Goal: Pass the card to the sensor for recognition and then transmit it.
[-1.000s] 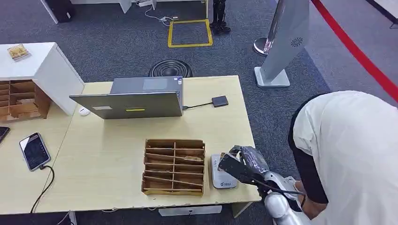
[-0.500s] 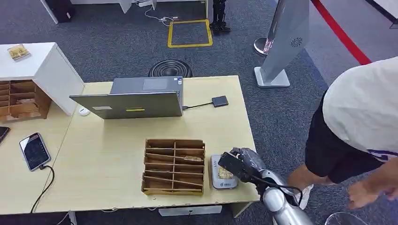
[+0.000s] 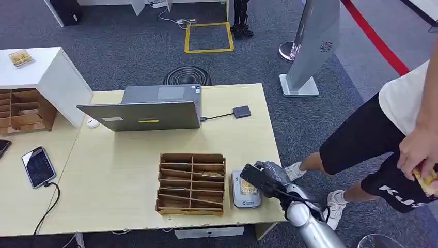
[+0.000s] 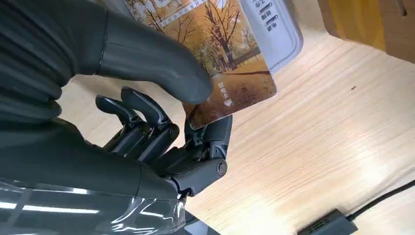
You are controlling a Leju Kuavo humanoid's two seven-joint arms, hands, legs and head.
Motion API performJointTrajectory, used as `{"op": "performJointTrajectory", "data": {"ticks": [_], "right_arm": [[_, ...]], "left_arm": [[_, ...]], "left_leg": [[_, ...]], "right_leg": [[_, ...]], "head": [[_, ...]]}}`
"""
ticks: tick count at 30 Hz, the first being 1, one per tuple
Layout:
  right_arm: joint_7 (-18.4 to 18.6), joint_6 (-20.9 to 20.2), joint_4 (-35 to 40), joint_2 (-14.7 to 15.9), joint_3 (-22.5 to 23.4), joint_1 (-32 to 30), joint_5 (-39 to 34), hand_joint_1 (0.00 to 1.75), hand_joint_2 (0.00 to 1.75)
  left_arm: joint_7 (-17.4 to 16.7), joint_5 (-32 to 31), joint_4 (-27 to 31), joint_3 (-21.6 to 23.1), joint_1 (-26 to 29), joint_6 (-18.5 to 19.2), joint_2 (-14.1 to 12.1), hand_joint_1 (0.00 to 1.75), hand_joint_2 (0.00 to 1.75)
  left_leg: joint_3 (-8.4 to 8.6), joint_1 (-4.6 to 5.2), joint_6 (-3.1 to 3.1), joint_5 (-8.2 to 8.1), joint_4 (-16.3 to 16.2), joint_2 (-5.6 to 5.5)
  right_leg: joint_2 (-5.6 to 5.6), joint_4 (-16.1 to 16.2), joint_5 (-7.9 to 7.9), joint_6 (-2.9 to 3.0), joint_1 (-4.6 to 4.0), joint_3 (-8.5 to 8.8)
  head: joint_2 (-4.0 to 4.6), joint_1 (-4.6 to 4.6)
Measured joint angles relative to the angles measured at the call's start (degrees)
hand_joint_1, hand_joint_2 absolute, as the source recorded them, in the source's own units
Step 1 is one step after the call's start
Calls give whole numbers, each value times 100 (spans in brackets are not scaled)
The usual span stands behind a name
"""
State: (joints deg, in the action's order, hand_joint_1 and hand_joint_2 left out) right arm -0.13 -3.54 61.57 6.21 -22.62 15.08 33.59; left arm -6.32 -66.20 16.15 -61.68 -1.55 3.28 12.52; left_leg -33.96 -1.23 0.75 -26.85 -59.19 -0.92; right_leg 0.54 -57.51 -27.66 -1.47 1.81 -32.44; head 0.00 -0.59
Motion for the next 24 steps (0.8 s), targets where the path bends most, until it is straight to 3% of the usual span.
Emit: {"op": "performJointTrajectory", "data": {"ticks": [24], "right_arm": [[-65, 70, -302, -90, 20, 165, 0, 175, 175]], "left_arm": [[-5, 0, 0, -52, -4, 0, -42, 0, 0]], "left_leg": [[20, 0, 0, 0, 0, 2]], "right_leg": [[1, 0, 0, 0, 0, 19]], "head": [[0, 0]]}}
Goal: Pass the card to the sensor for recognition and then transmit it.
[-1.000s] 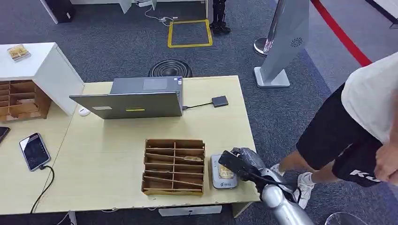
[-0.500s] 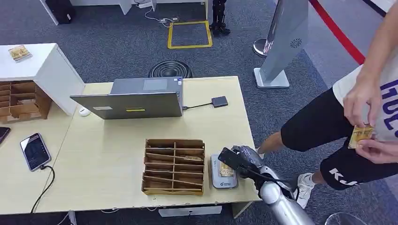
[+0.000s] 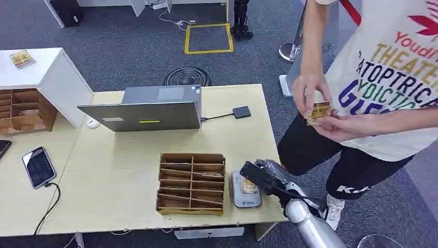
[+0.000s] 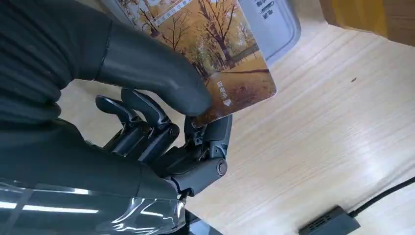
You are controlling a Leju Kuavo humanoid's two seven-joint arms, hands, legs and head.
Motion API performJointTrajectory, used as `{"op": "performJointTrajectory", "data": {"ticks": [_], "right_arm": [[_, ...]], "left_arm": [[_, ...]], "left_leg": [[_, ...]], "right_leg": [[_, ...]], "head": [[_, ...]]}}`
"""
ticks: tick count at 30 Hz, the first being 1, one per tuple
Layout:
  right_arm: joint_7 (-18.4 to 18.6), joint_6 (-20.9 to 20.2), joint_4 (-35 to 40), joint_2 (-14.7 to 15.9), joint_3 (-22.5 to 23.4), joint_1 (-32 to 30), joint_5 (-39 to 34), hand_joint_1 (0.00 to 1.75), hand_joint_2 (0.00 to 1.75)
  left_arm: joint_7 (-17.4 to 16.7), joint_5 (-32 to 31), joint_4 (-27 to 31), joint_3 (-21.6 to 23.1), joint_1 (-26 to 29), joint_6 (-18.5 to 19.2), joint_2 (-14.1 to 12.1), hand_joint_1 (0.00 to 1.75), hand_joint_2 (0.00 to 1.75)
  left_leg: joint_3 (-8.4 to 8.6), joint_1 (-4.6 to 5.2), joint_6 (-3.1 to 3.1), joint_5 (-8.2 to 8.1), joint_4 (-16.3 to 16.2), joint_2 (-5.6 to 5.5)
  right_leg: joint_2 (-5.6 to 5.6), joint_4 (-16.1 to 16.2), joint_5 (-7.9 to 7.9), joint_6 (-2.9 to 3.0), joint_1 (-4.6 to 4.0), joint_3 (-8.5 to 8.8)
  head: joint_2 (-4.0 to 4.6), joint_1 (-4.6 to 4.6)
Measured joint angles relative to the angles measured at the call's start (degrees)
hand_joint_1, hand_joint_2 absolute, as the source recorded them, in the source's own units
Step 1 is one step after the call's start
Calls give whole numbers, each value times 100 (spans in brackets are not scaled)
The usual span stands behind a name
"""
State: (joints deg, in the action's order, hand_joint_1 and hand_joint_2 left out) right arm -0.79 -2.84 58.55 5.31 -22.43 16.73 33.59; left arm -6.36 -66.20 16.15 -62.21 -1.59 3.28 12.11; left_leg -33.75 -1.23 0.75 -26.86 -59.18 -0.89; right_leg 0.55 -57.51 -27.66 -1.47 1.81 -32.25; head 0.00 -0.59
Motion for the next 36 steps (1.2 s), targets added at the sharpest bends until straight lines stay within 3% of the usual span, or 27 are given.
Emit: {"op": "performJointTrajectory", "data": {"ticks": [36], "right_arm": [[-48, 7, -136, -44, 7, 86, 11, 175, 175]], "left_arm": [[-72, -2, 0, -94, -59, -39, -59, 0, 0]], "left_leg": [[1, 0, 0, 0, 0, 0]], "right_leg": [[0, 0, 0, 0, 0, 1]], "head": [[0, 0]]}}
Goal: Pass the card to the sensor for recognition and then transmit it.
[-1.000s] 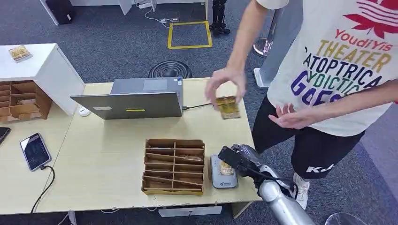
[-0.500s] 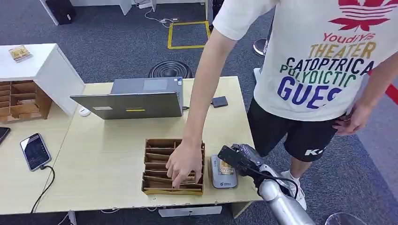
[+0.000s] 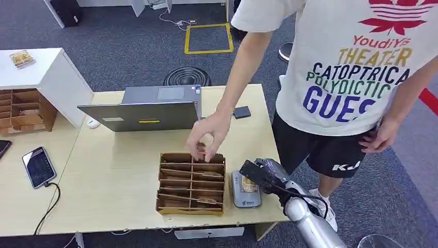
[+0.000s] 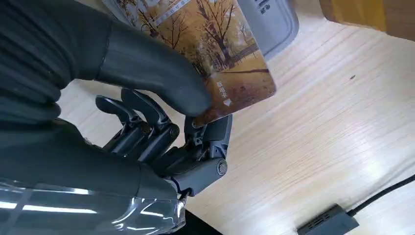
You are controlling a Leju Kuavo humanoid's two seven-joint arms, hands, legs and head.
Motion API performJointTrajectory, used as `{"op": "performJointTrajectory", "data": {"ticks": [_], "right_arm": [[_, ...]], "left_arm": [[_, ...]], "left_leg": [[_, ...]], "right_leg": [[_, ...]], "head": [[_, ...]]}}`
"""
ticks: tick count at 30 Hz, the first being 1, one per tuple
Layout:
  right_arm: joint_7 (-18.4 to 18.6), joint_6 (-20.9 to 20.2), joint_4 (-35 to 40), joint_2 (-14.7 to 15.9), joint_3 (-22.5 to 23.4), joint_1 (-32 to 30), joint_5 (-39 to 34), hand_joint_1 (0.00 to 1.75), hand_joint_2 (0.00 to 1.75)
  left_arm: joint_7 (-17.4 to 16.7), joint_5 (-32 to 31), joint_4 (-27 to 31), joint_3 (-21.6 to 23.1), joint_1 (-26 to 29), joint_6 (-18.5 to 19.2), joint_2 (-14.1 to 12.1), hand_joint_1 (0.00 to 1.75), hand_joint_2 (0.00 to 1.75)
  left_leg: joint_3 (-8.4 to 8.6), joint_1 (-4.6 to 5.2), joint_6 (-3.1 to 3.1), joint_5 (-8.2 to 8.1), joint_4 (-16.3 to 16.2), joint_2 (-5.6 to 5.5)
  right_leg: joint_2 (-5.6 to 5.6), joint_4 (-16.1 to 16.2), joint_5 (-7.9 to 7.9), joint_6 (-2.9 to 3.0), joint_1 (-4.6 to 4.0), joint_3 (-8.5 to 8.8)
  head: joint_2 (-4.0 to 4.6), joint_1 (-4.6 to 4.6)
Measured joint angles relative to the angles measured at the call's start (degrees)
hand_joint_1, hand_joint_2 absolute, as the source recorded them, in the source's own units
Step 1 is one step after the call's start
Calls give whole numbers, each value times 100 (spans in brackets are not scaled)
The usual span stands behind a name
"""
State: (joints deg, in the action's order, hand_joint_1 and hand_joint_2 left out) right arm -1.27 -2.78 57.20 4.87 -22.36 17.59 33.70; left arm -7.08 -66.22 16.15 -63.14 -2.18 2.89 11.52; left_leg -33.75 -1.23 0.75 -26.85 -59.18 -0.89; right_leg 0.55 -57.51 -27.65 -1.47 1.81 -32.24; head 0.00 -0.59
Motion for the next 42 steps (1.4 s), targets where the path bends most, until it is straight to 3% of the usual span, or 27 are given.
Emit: {"op": "performJointTrajectory", "data": {"ticks": [42], "right_arm": [[-37, -2, -57, -7, -2, 29, 2, 175, 175]], "left_arm": [[-9, -40, -2, -90, -11, -22, -24, 0, 0]], "left_leg": [[3, 0, 0, 0, 0, 2]], "right_leg": [[1, 0, 0, 0, 0, 2]], "head": [[0, 0]]}}
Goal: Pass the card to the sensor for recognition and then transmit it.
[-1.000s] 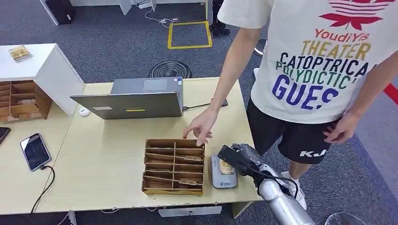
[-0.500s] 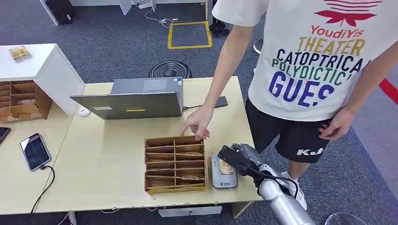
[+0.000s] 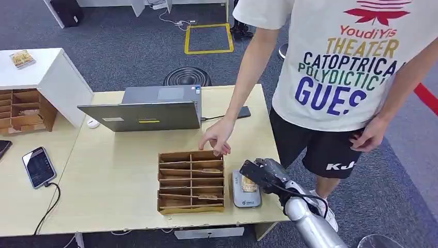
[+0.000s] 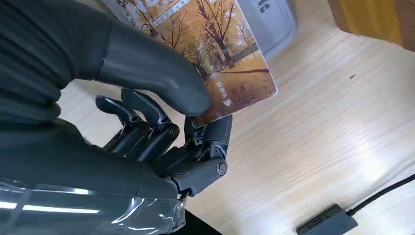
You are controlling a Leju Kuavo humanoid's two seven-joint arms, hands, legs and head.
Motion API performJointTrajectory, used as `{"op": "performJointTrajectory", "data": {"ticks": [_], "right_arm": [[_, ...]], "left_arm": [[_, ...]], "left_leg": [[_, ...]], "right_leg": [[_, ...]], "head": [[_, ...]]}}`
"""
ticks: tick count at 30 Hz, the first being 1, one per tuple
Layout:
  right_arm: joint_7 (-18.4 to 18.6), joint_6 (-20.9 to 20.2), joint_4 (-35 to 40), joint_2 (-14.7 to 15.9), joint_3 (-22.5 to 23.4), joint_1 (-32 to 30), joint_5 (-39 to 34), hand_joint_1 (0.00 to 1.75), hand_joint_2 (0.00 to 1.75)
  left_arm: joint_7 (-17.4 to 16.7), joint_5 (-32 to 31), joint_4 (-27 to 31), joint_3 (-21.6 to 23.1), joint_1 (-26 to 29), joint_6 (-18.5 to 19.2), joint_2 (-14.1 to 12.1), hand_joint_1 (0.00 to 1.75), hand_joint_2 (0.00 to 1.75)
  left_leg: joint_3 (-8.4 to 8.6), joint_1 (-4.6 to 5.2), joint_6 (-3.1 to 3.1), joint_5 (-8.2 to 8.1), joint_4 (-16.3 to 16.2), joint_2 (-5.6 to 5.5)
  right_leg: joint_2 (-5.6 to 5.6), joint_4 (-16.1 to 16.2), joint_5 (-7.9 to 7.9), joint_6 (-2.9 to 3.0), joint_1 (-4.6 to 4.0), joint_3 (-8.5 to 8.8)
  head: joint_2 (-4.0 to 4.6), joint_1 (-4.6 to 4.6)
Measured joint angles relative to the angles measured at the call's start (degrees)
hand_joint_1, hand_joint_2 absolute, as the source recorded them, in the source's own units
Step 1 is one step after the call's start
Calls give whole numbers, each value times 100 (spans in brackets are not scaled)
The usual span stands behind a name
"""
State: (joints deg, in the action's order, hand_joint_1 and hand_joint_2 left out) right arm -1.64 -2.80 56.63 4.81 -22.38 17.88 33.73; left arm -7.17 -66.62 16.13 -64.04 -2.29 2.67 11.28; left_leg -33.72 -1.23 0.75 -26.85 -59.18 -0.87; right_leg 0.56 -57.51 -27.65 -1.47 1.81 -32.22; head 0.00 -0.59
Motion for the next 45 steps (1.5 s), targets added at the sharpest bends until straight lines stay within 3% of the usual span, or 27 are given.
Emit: {"op": "performJointTrajectory", "data": {"ticks": [45], "right_arm": [[-17, 4, -31, 0, 2, 5, -33, 175, 175]], "left_arm": [[13, -52, -46, -11, -10, 11, -44, 0, 0]], "left_leg": [[2, 0, 0, 0, 0, 1]], "right_leg": [[1, 0, 0, 0, 0, 2]], "head": [[0, 0]]}}
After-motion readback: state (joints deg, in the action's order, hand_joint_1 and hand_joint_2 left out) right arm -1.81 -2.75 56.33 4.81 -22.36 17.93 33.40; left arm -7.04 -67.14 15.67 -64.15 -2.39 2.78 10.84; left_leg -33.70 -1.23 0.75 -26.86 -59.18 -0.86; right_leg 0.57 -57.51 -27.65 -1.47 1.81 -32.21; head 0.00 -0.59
